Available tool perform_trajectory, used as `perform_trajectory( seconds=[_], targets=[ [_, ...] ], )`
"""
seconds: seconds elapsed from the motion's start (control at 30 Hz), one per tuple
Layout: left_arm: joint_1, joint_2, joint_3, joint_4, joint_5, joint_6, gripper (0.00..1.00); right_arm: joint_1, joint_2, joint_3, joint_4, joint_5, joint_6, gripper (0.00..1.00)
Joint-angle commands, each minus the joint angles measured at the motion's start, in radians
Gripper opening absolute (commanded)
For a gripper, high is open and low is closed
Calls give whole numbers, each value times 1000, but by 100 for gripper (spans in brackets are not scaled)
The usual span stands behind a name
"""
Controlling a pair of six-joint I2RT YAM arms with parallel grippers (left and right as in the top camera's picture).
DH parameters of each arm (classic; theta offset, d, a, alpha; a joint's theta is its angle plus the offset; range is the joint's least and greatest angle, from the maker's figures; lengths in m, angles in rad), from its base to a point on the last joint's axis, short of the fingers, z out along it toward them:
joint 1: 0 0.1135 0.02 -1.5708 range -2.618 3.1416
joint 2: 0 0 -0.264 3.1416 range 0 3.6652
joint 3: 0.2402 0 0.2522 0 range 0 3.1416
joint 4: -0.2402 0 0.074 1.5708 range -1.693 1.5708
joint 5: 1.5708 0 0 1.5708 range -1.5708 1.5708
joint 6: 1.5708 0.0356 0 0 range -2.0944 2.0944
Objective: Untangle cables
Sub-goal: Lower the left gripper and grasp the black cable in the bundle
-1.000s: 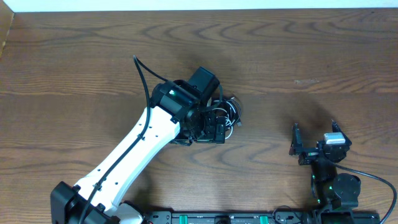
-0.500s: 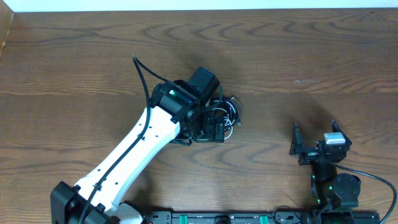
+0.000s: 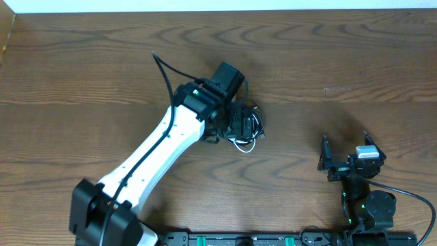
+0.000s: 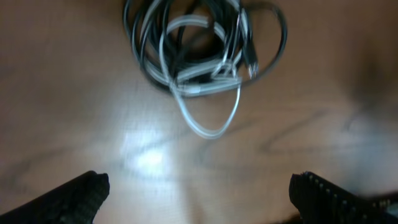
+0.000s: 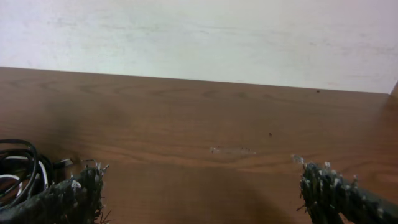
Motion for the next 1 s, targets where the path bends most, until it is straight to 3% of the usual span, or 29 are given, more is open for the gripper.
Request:
perform_trajectory(
  seconds=[0.0, 0.23, 0.5, 0.73, 0.87, 0.97],
  targets=[
    [32, 45, -5, 54, -26, 28, 98, 1, -6, -3, -2, 2, -5, 99],
    [73, 138, -5, 147, -132, 28, 98, 0, -6, -3, -2, 2, -5, 99],
    [61, 232, -5, 217, -77, 35, 99, 0, -6, -3, -2, 2, -5, 99],
    [52, 289, -5, 213, -32, 35, 67, 1, -6, -3, -2, 2, -5, 99],
    [52, 286, -4, 225, 18, 36, 60, 1, -6, -3, -2, 2, -5, 99],
    [52, 286, -3, 229, 38, 36, 39, 1, -6, -3, -2, 2, -5, 99]
  ],
)
